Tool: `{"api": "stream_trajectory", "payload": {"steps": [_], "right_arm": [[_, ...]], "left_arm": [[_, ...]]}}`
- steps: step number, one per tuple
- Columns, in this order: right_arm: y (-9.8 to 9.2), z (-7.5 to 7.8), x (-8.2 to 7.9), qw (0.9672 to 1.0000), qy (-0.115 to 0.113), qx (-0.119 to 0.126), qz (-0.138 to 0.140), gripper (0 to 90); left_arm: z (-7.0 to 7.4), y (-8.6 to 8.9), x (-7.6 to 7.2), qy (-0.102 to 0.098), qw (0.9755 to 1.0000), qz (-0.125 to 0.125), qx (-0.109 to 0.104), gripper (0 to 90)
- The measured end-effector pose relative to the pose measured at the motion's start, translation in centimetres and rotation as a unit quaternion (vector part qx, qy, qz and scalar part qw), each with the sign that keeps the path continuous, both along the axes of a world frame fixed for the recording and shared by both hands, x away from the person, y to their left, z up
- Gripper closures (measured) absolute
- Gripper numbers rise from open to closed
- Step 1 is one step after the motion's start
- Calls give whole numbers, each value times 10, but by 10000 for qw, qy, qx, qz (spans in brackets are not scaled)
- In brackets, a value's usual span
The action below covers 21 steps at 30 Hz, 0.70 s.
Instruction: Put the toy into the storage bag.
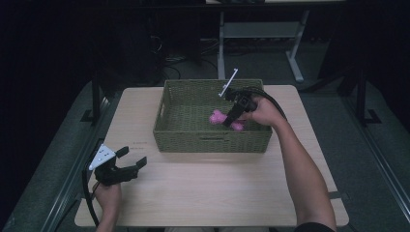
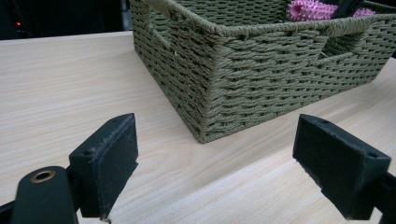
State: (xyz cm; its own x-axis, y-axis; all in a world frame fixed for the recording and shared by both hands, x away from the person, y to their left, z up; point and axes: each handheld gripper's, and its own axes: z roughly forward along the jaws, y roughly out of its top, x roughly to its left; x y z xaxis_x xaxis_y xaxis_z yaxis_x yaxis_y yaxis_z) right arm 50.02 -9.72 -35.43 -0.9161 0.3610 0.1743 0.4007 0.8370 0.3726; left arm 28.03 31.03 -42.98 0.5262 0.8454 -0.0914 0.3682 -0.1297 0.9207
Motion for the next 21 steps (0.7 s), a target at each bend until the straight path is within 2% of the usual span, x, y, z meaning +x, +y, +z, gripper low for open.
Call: {"api": "stream_trajectory", "payload": {"steps": [6,8,21], "right_arm": [[-6,-6,-1,10000,50,14,-67,576],[-6,-8,-2,9999,63,-55,-58,576],[-3,-10,-3,9999,97,-97,-29,574]], "left_arm": [[0,-1,0,18,10000,-32,7,136],[0,-2,0,13,10000,-42,5,136],[0,-1,0,-4,10000,-26,-12,136]]}}
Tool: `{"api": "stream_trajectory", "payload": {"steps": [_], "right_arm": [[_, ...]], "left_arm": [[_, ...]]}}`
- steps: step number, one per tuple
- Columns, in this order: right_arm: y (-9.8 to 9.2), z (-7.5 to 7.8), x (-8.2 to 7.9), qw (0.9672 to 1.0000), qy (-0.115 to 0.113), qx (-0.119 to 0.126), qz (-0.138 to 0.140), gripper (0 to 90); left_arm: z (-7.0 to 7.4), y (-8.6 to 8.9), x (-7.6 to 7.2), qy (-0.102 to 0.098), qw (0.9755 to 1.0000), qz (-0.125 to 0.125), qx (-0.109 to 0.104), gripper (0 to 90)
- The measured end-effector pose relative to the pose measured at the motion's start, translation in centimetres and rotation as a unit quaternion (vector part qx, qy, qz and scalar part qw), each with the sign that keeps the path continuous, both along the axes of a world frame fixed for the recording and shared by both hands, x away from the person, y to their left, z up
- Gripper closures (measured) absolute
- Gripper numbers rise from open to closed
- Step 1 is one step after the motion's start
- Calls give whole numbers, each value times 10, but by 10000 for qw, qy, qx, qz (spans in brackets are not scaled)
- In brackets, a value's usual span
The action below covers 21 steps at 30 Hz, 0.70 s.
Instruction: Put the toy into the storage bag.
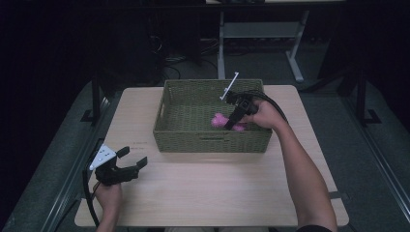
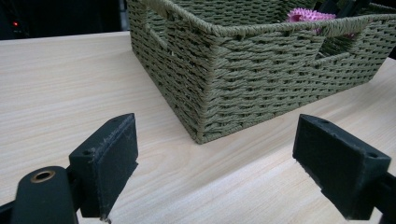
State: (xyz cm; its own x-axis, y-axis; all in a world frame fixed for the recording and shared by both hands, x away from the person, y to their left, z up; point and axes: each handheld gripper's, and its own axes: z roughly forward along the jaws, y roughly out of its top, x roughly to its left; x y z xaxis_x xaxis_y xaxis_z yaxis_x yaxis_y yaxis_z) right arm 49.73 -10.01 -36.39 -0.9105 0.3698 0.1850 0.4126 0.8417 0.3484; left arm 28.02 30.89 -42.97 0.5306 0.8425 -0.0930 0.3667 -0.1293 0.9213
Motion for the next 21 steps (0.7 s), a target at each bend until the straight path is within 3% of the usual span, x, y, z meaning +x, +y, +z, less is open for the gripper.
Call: {"api": "stream_trajectory", "payload": {"steps": [8,9,11,21], "right_arm": [[-1,-5,0,10000,64,41,-60,553],[-4,-5,1,9997,93,182,-103,539],[-6,-4,2,9996,105,233,-146,540],[-7,-2,-1,9997,92,183,-157,517]], "left_arm": [[0,0,0,0,10000,-1,-6,136],[0,0,0,-1,10000,0,-10,136],[0,0,0,2,10000,3,-6,136],[-1,-1,0,24,10000,-19,-17,136]]}}
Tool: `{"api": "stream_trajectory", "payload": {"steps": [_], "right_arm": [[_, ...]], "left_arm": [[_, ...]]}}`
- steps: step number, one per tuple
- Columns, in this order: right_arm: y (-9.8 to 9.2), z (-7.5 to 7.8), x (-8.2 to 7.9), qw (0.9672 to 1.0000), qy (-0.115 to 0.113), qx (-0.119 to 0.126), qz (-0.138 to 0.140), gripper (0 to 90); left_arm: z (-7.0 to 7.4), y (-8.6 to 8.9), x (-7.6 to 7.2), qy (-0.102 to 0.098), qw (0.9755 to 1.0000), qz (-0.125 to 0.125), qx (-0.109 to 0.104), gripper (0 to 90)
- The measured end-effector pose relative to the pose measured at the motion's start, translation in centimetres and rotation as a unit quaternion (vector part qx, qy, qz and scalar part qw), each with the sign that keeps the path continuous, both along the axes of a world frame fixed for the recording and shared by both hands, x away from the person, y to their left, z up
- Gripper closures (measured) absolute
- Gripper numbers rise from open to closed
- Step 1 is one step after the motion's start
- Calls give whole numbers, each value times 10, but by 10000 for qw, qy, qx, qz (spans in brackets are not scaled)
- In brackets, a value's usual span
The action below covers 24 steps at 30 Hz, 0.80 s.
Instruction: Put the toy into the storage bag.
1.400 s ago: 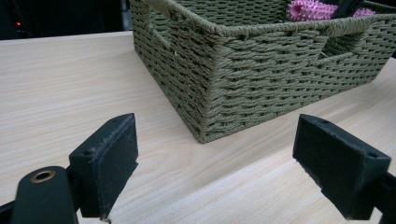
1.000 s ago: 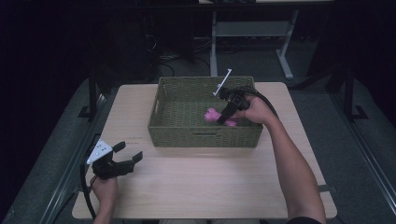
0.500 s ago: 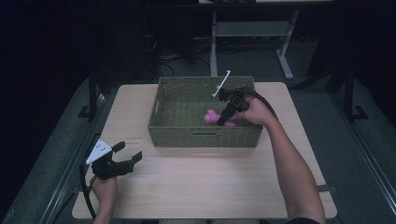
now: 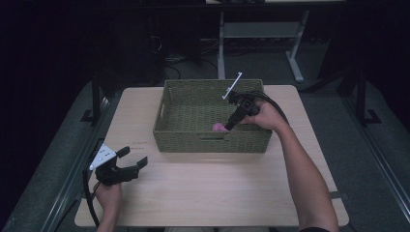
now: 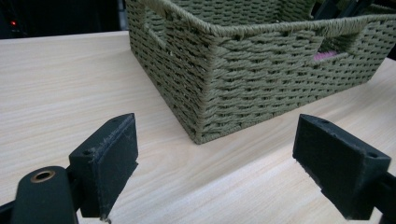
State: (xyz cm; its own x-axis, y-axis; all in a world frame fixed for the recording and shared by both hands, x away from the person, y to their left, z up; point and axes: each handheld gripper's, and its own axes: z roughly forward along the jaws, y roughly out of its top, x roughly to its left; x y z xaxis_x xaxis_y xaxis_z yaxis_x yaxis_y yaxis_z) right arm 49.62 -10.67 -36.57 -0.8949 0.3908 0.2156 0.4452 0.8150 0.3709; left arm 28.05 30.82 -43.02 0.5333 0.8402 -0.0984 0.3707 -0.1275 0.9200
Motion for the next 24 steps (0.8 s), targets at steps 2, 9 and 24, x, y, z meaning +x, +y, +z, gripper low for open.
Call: {"api": "stream_trajectory", "payload": {"steps": [2,9,24], "right_arm": [[1,0,0,10000,-2,0,-24,506],[0,3,0,9999,-30,85,-56,489],[-5,25,-10,9995,-163,236,-116,435]], "left_arm": [[0,0,0,-19,10000,4,-16,136],[0,0,0,-17,10000,-11,-20,136],[1,0,-1,-11,10000,-20,-39,136]]}}
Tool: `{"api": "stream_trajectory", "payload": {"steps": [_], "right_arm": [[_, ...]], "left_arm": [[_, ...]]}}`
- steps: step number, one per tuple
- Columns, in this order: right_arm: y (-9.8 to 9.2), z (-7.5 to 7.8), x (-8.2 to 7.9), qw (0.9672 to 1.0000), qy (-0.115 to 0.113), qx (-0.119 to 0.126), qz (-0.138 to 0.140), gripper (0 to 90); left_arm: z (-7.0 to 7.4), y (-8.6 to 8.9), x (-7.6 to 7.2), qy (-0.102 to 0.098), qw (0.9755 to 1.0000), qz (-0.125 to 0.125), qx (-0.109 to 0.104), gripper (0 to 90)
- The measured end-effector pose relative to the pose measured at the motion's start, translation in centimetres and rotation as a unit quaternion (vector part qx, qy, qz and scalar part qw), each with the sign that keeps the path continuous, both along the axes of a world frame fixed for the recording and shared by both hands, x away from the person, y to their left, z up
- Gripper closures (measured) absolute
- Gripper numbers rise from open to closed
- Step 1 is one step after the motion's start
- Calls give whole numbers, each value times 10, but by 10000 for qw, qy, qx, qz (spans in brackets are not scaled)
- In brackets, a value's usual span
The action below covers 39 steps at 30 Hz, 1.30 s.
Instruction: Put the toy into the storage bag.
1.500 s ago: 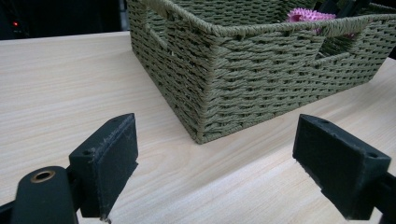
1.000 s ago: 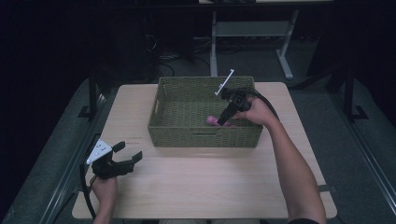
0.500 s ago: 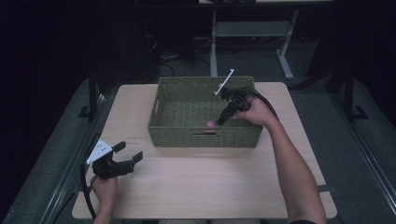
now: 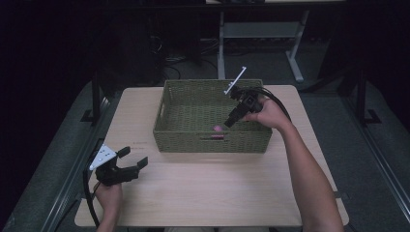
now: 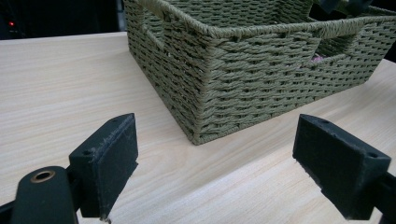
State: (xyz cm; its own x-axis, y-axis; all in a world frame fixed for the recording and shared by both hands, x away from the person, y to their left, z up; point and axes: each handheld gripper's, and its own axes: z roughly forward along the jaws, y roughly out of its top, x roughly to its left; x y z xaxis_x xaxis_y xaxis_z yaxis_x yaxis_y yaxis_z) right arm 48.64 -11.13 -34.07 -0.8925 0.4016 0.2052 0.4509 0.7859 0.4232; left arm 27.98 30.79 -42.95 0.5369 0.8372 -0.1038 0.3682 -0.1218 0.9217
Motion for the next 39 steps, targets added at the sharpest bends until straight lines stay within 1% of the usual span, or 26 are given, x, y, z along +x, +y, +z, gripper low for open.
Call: {"api": "stream_trajectory", "payload": {"steps": [3,5,7,10,14,18,29,33,39], "right_arm": [[-2,3,-2,10000,-26,45,-31,423],[-3,5,-2,10000,-19,42,-58,400],[-3,7,-4,10000,-20,48,-72,396],[-4,9,-6,9999,-53,60,-97,360],[-5,16,-9,9996,-182,119,-193,293],[-6,20,-11,9994,-204,172,-240,268],[-11,26,-20,9991,-275,175,-261,241],[-13,27,-24,9989,-299,243,-264,241],[-14,32,-31,9988,-340,254,-237,239]], "left_arm": [[0,0,0,1,10000,3,0,136],[0,0,0,0,10000,4,3,136],[0,0,0,-5,10000,-1,1,136],[0,0,0,-14,10000,-3,7,136],[0,0,0,-5,10000,4,-6,136],[0,0,0,-13,10000,-8,4,136],[0,0,0,-20,10000,5,16,136],[0,0,0,-20,10000,-1,10,136],[0,-1,-1,-25,10000,-10,18,136]]}}
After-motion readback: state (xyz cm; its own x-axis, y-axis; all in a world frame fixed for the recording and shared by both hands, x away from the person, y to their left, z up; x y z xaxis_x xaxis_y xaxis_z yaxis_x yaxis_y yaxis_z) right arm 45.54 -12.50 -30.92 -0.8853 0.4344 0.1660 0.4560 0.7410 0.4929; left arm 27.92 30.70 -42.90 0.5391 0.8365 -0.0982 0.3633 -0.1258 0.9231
